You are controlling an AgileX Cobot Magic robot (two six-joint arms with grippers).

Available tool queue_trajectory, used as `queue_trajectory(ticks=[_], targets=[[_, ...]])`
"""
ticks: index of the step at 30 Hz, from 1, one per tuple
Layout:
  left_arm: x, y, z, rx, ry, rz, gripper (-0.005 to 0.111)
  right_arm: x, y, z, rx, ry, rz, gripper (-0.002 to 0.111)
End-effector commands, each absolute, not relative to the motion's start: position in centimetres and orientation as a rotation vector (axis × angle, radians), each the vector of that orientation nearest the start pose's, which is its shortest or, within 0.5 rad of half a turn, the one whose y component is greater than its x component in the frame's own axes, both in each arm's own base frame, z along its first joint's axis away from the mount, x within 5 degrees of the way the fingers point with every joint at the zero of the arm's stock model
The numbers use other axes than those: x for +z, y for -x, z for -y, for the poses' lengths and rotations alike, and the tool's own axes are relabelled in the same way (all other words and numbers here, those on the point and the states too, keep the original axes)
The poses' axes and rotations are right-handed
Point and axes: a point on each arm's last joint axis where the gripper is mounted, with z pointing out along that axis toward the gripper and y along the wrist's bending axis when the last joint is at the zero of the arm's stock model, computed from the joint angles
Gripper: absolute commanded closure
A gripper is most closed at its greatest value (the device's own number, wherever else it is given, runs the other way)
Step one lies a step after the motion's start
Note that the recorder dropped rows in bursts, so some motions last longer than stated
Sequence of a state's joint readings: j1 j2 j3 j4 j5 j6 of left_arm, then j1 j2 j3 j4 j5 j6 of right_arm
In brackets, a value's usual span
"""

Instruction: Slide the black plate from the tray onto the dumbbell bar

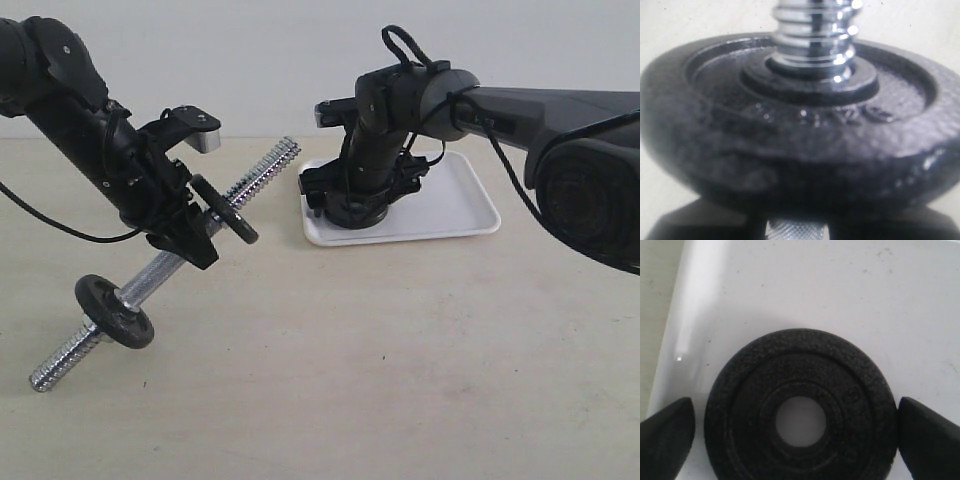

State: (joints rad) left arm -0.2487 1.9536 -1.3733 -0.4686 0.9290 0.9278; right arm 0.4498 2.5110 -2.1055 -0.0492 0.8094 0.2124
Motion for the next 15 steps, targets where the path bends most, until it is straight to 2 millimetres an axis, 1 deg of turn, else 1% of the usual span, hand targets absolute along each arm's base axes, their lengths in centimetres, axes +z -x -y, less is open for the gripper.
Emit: queue_trajectory(ticks=[1, 5, 13, 14, 15], targets=[[22.2, -36.9, 13.4, -0.536, -1.149, -2.460, 0.102, 9.5, -47.4, -23.5, 0.166, 0.321, -2.778, 0.008], [22.2, -36.9, 13.4, -0.537, -1.150, -2.461, 0.102, 9.5, -47.3, -23.8, 0.168, 0.331, -2.771, 0.008], [22.2, -36.9, 13.4, -0.537, -1.150, -2.461, 0.102, 8.4, -47.1, -23.8, 0.157, 0.317, -2.801, 0.009], [22.2, -36.9, 13.4, -0.537, -1.150, -2.461, 0.102, 8.4, -47.1, -23.8, 0.156, 0.309, -2.806, 0.010], [22.2, -36.9, 13.4, -0.539, -1.152, -2.462, 0.102, 8.4, -47.1, -23.8, 0.156, 0.309, -2.806, 0.018]])
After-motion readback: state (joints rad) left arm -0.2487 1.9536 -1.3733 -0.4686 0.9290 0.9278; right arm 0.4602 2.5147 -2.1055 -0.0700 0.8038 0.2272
